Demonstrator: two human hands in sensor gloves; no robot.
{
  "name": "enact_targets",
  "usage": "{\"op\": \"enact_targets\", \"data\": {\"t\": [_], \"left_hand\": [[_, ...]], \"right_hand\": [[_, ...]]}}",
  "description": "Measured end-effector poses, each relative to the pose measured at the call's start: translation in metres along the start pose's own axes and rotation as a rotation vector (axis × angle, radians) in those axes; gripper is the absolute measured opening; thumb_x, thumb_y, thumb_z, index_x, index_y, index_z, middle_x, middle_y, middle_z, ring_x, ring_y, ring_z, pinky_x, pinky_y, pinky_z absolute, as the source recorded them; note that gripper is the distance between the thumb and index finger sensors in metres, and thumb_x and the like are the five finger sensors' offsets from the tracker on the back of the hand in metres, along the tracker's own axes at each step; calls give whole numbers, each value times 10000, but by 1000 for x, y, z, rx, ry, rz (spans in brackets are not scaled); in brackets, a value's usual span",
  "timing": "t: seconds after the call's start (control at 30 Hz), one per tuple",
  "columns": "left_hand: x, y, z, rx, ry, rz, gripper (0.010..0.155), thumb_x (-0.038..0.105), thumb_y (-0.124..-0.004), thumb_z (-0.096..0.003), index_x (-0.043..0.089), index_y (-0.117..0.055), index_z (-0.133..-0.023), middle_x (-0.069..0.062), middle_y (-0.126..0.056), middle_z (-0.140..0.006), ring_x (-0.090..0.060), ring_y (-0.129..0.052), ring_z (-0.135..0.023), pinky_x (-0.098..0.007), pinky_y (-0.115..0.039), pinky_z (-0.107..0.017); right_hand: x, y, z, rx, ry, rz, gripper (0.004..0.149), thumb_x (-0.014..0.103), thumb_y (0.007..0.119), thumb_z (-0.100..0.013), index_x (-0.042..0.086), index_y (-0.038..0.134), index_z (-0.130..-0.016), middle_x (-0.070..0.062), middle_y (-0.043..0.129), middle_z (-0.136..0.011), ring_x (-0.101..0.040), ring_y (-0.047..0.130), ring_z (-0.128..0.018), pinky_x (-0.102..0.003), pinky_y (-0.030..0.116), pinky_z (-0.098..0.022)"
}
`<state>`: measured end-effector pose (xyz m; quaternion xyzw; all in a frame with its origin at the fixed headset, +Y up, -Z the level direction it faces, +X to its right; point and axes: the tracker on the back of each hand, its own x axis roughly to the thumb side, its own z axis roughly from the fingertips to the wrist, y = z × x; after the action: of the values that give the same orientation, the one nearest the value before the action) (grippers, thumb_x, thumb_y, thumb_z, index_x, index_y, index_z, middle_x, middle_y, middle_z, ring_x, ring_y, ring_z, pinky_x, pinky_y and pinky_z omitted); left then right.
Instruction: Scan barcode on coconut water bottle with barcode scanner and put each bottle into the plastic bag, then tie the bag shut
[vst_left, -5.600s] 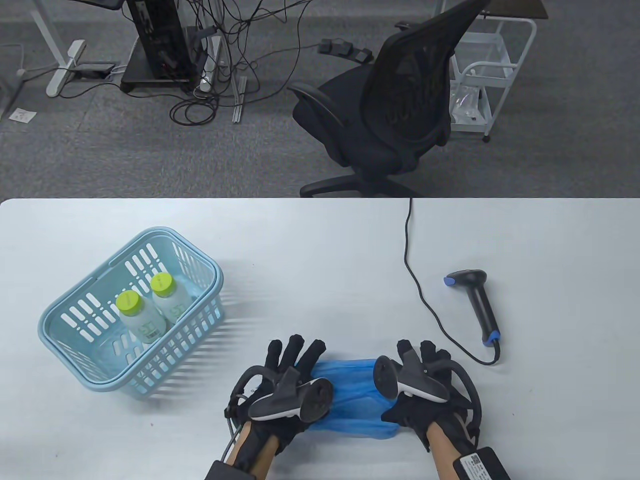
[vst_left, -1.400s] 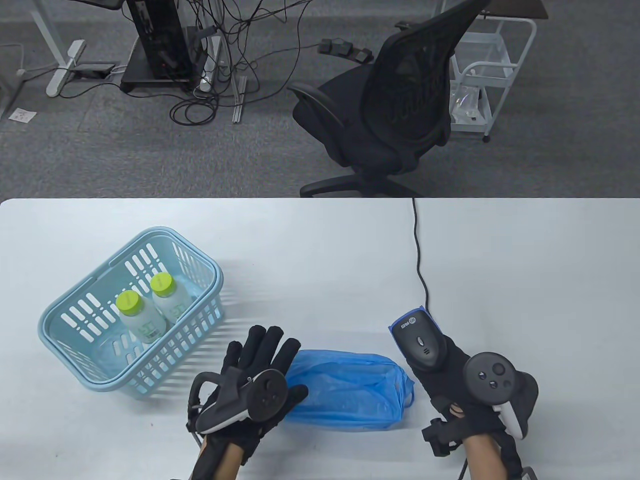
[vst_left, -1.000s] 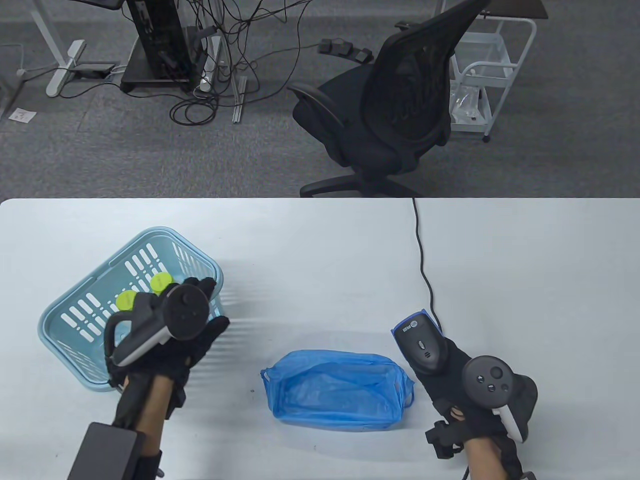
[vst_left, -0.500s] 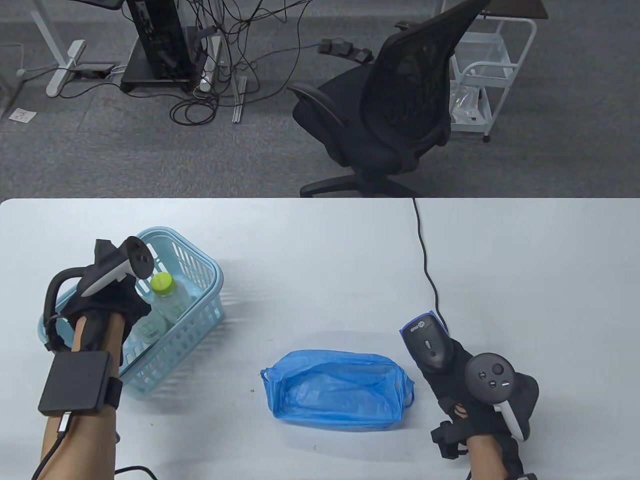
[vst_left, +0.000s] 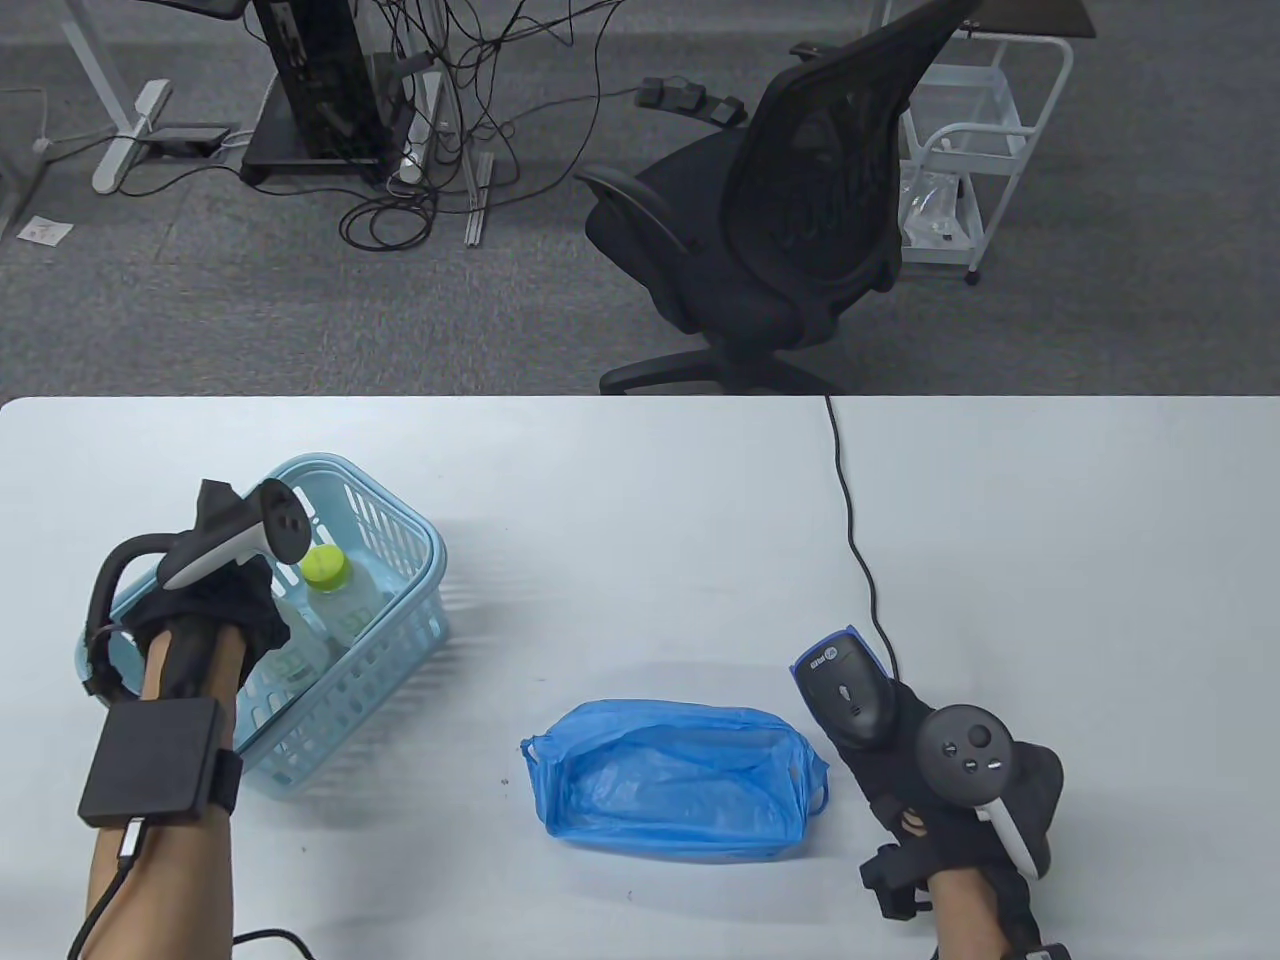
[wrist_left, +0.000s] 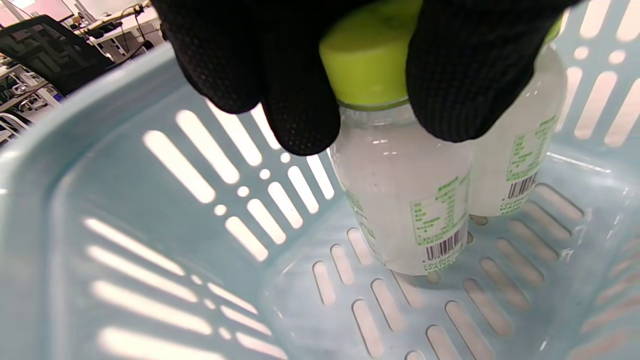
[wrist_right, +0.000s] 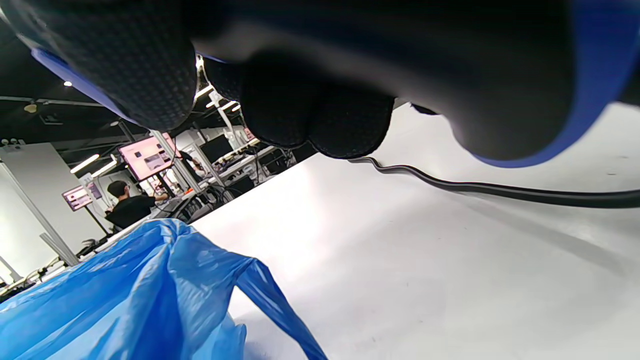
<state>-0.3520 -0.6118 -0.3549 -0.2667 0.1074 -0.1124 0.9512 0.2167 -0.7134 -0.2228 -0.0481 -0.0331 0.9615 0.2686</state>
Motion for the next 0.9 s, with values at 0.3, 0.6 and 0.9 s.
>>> {"op": "enact_targets", "data": {"t": [0.3, 0.6, 0.9], "left_hand": [[-13, 47, 82, 142, 20, 25, 711, 448, -920, -584, 205, -604, -1173, -59, -725, -1154, -223, -949, -909, -501, -767, -730], [12, 99, 170, 432, -113, 71, 711, 496, -873, -595, 188, -599, -1174, -63, -734, -1121, -229, -926, -855, -544, -736, -719], [101, 96, 184, 629, -386, 186, 717, 603, -801, -588, 158, -660, -1132, -45, -821, -1011, -178, -971, -709, -522, -800, -637]], "right_hand": [[2, -4, 1, -7, -34, -49, 453, 461, 851, -537, 259, 728, -923, 62, 914, -787, -209, 985, -733, -520, 798, -637], [4, -6, 0, -15, -93, -122, 455, 463, 851, -535, 259, 729, -922, 64, 916, -784, -206, 988, -729, -517, 800, -638], [14, -8, -3, 104, -317, -306, 450, 466, 856, -528, 264, 738, -914, 69, 923, -773, -199, 990, -724, -513, 804, -637]]}}
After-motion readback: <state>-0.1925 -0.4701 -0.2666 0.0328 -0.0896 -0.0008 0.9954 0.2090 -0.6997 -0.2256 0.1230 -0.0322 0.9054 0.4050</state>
